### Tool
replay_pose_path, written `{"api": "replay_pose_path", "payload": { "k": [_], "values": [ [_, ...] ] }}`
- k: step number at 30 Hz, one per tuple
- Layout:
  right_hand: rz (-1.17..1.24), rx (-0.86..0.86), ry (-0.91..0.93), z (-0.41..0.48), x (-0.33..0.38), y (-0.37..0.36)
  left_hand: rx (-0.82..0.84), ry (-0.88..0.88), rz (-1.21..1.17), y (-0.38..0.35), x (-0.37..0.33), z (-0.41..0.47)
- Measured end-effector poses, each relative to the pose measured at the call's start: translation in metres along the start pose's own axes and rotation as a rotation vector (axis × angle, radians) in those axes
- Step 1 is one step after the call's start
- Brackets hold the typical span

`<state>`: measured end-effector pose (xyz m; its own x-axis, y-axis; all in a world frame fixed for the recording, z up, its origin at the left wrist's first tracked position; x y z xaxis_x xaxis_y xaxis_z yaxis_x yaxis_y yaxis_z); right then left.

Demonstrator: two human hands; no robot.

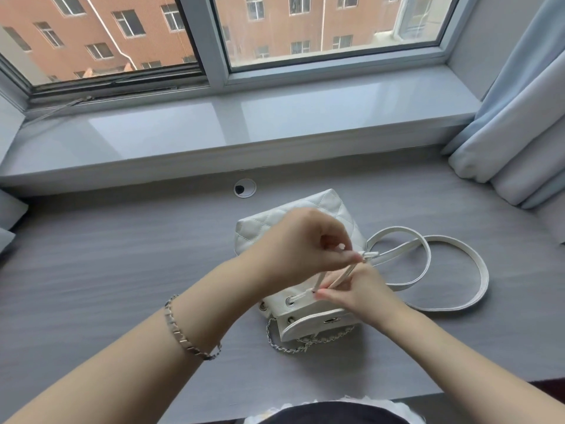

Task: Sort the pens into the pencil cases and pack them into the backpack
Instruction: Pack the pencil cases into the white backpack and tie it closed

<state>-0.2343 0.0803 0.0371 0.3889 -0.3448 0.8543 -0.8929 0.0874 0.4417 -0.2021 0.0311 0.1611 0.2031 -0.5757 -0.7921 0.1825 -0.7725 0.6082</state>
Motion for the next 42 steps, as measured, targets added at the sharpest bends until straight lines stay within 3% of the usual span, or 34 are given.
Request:
{"api": "replay_pose_path", "payload": {
  "k": [4,8,11,15,19,23,28,31,34,37,41,42],
  "values": [
    [-0.105,-0.061,0.078,-0.003,0.009,-0.002,-0.165,0.133,-0.279,0.015,0.051,-0.021],
    [-0.083,-0.075,0.129,-0.003,0.017,0.000,-0.046,0.280,-0.273,-0.017,0.084,-0.037],
    [-0.086,-0.062,0.112,-0.002,0.020,-0.002,0.003,0.200,-0.208,-0.039,0.079,-0.034],
    [-0.274,-0.088,0.120,-0.003,0.022,-0.004,-0.007,0.162,-0.130,-0.051,0.078,-0.024],
    [-0.098,-0.199,0.035,-0.009,0.006,0.009,-0.011,0.040,-0.025,-0.051,0.064,-0.022],
    [-0.011,-0.115,-0.023,-0.005,0.007,0.003,-0.071,-0.074,0.014,-0.049,0.055,-0.031],
    [-0.388,0.093,-0.053,0.010,-0.007,-0.018,-0.089,-0.185,0.150,-0.055,0.046,-0.034],
    [-0.237,0.006,-0.053,0.008,-0.008,-0.009,-0.098,0.024,-0.056,-0.042,0.071,-0.030],
    [0.042,-0.039,-0.051,0.002,-0.006,0.000,-0.281,0.274,-0.266,-0.015,0.109,-0.040],
    [0.248,-0.009,-0.118,0.002,-0.015,-0.005,-0.450,0.442,-0.197,-0.001,0.138,-0.057],
    [0.305,-0.126,-0.177,0.005,-0.023,0.002,-0.578,0.603,-0.166,0.001,0.153,-0.070],
    [0.272,-0.149,-0.176,0.007,-0.023,0.005,-0.646,0.577,-0.072,0.007,0.147,-0.071]
  ]
}}
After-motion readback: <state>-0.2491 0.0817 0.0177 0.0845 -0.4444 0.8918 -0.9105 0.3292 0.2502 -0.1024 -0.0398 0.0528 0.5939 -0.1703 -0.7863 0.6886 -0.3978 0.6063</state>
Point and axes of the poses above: each hand's wrist, its own z-axis towards the middle knuckle, its own y-axis out of the back of the hand, x = y × z, the point moved 10 cm from there along z, towards the middle knuckle, and after that the axes turned 6 degrees about x, right-handed, at the moved point
